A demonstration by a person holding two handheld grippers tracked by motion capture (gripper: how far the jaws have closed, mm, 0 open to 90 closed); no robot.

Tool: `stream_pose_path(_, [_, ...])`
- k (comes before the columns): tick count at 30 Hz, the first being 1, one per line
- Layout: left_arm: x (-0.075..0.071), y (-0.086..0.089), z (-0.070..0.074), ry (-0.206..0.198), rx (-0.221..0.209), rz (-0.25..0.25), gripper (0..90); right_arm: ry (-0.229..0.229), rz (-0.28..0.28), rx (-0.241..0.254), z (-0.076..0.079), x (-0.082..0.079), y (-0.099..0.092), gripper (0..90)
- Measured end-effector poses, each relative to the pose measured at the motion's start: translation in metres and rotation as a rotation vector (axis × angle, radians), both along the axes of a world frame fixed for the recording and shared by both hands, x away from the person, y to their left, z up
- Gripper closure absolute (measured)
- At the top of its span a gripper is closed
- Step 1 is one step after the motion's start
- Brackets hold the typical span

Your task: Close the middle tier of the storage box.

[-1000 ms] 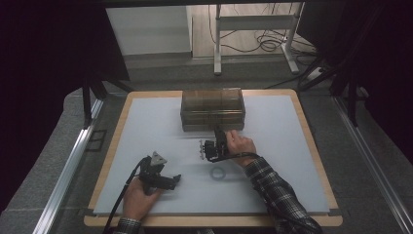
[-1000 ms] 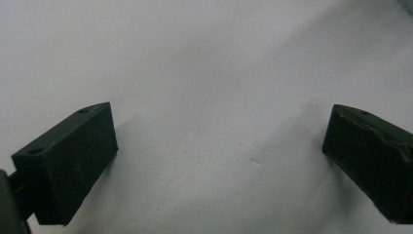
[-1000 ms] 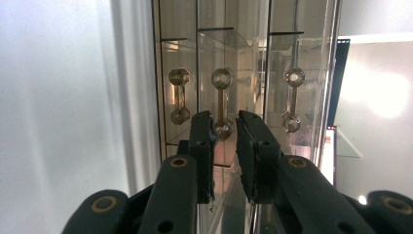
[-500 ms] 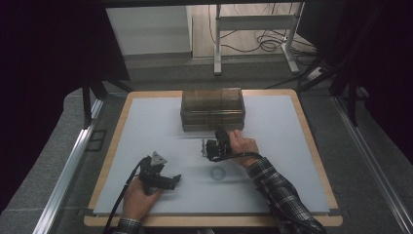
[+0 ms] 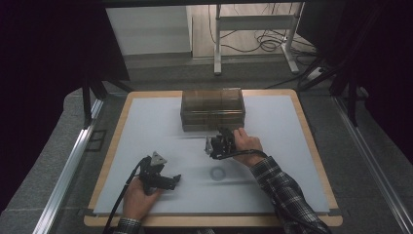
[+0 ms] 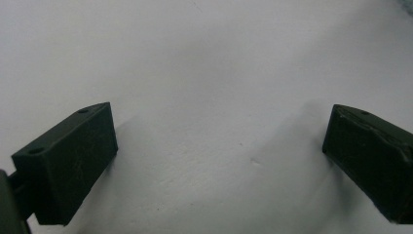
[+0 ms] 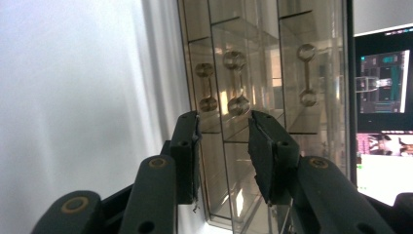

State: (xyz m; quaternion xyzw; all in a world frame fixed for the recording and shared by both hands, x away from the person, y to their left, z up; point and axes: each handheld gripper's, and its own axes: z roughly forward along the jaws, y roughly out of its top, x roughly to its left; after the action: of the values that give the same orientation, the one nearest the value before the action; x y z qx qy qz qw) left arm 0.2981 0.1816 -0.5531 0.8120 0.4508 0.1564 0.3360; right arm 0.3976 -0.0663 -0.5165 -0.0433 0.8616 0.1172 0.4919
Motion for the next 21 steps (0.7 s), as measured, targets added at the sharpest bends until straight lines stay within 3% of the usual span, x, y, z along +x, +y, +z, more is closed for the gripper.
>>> stream_pose_path(4, [0.000, 0.000, 0.000, 0.000, 0.001, 0.000, 0.0, 0.023, -0.010, -0.004, 0.002, 0.001, -0.003, 61.8])
stream_pose_path(21, [0.000, 0.000, 0.000, -0.001, 0.003, -0.002, 0.0, 0.198, -0.010, 0.069, 0.017, 0.009, -0.016, 61.3])
